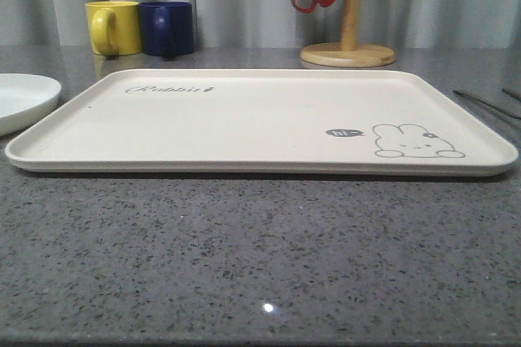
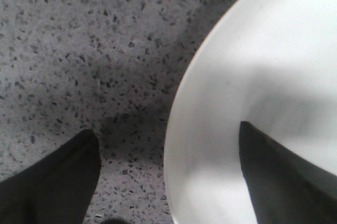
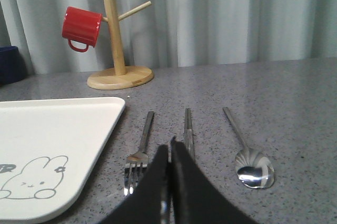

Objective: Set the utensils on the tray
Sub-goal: 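Grasp the white plate's rim with the left gripper and lift it, then carry the plate over the tray and lower it onto the tray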

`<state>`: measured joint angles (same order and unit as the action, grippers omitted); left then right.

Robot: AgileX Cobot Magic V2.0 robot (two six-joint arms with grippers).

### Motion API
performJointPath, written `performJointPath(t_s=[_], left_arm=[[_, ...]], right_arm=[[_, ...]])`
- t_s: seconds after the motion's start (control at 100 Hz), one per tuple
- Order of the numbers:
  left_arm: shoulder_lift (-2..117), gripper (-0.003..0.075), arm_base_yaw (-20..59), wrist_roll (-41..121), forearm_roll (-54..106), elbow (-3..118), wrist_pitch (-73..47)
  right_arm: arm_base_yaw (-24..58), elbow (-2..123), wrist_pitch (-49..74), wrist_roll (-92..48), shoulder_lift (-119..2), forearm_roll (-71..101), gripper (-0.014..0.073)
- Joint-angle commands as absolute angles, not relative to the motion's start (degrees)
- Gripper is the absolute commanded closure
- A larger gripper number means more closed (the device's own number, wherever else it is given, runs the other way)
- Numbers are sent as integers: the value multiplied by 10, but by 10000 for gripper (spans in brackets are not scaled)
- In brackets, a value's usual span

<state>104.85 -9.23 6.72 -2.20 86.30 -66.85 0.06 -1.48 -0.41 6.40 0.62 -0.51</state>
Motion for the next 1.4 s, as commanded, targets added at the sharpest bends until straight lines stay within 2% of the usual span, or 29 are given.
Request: performJointPath(t_s=[0.0, 0.05, 0.1, 0.25, 0.58, 0.89, 1.05, 1.19, 1.39], left_arm=[[1036, 230, -92, 72, -17, 875, -655], [1036, 287, -92, 79, -15, 875, -656], [1036, 375, -92, 80, -15, 875, -658], [1036, 735, -92, 81, -15, 875, -658], [1017, 737, -124, 106, 0, 875, -664], [944, 737, -201, 186, 158, 875, -660], [912, 737, -211, 202, 206, 875, -660], [906, 738, -185, 218, 250, 876, -665], [908, 738, -89, 220, 253, 876, -653]], right_arm=[[1, -6, -52, 59, 16, -9, 662], [1, -6, -52, 59, 16, -9, 662], [1, -6, -52, 59, 16, -9, 662], [1, -6, -52, 59, 16, -9, 662], [1, -6, -52, 59, 16, -9, 662], [1, -6, -52, 59, 16, -9, 662], [1, -6, -52, 59, 16, -9, 662], [1, -6, -52, 59, 16, -9, 662], [1, -6, -52, 59, 16, -9, 662]])
